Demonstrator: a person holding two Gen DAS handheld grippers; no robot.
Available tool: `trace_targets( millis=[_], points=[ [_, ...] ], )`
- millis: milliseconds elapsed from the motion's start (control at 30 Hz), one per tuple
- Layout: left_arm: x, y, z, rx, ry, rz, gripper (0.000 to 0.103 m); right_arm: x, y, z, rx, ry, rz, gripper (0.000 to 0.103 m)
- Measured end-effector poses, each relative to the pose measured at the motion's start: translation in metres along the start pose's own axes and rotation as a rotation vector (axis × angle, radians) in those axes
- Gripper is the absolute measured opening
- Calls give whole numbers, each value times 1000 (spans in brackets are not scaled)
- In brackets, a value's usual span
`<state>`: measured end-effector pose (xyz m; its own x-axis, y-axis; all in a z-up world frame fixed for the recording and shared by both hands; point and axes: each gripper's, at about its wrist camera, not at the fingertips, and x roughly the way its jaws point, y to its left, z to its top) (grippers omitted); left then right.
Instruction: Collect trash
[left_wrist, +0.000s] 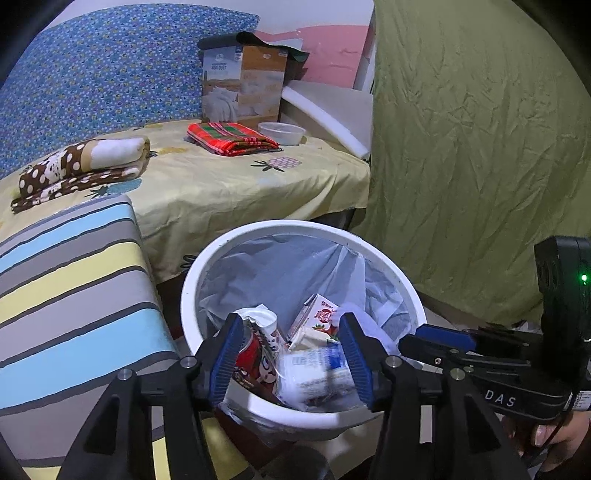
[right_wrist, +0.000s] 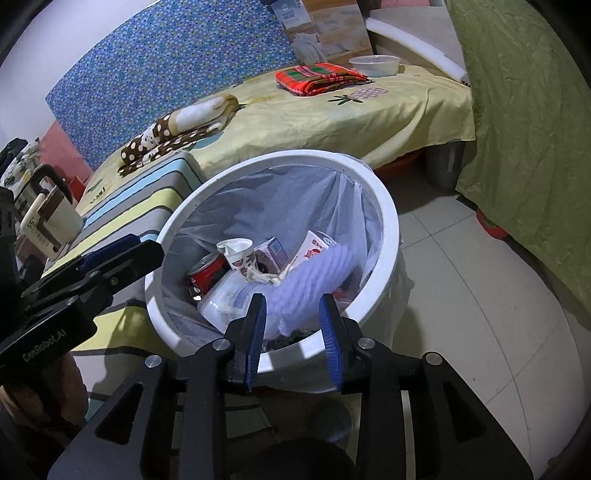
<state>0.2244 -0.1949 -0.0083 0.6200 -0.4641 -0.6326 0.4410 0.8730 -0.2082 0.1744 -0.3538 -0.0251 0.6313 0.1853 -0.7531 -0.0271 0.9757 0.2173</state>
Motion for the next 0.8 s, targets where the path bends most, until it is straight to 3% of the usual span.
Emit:
trace_targets(
  millis=[267, 800],
  points=[
    [-28, 2, -6, -13, -24, 29, 54, -16, 15, -3, -15, -44, 24, 32],
    [-120, 13, -48, -55, -74, 169, 54, -49, 66, -27, -122, -125, 90, 40]
  ],
)
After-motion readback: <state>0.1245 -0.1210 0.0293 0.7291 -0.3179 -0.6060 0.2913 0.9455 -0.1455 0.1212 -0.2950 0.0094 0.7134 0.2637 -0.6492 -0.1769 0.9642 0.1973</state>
